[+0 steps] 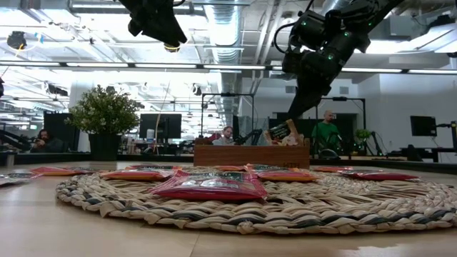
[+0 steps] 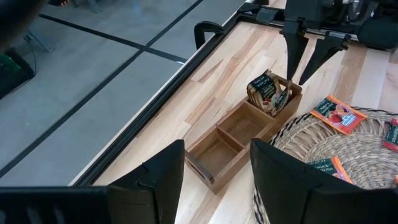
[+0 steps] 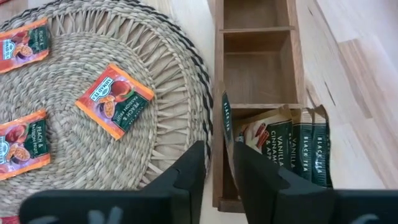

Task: Pick & Place Tea
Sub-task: Adjust the brown tea bags in the wooden organizer

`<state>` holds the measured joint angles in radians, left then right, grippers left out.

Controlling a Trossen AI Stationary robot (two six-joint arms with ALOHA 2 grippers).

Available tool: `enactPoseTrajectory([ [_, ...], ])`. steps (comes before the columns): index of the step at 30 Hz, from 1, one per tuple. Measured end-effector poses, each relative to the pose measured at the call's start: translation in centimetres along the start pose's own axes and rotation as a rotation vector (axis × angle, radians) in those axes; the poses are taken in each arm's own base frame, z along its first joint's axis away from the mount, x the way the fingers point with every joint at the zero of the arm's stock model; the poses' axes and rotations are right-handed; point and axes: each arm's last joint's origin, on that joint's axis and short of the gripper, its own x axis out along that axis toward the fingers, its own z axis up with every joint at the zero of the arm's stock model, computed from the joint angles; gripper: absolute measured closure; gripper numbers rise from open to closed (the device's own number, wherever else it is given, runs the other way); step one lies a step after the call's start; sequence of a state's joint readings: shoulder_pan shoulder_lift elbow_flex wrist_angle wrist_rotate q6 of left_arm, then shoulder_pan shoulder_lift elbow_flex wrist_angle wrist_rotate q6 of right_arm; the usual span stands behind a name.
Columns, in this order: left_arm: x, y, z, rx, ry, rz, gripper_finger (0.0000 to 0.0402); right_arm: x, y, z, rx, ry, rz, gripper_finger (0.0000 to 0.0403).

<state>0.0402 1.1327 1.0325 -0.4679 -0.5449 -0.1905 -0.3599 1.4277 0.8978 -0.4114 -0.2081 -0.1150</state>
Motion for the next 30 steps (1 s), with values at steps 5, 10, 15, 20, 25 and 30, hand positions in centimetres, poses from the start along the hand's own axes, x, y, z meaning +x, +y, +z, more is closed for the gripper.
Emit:
enactPoseTrajectory([
  [5,-0.01,0.0,0.0,0.0,0.0,0.0,0.0225,0.01,-0.01,-0.07,0.001,0.007,0.0,0.0338],
  [10,0.0,0.0,0.0,0.0,0.0,0.0,0.0225,0.02,-0.03,-0.15,0.003,0.017,-0.015,0.0339],
  [15,-0.01,0.0,0.0,0.0,0.0,0.0,0.0225,0.04,0.06,-0.3,0.002,0.036,-0.028,0.0353],
  [20,0.0,0.0,0.0,0.0,0.0,0.0,0.0225,0.09,0.3,-0.23,-0.02,0.031,-0.022,0.0389],
  [25,0.0,0.0,0.0,0.0,0.0,0.0,0.0225,0.12,0.47,-0.1,-0.03,0.021,-0.017,0.0396],
  [30,0.0,0.0,0.0,0.0,0.0,0.0,0.0225,0.11,0.41,-0.11,-0.03,0.022,-0.033,0.0396],
])
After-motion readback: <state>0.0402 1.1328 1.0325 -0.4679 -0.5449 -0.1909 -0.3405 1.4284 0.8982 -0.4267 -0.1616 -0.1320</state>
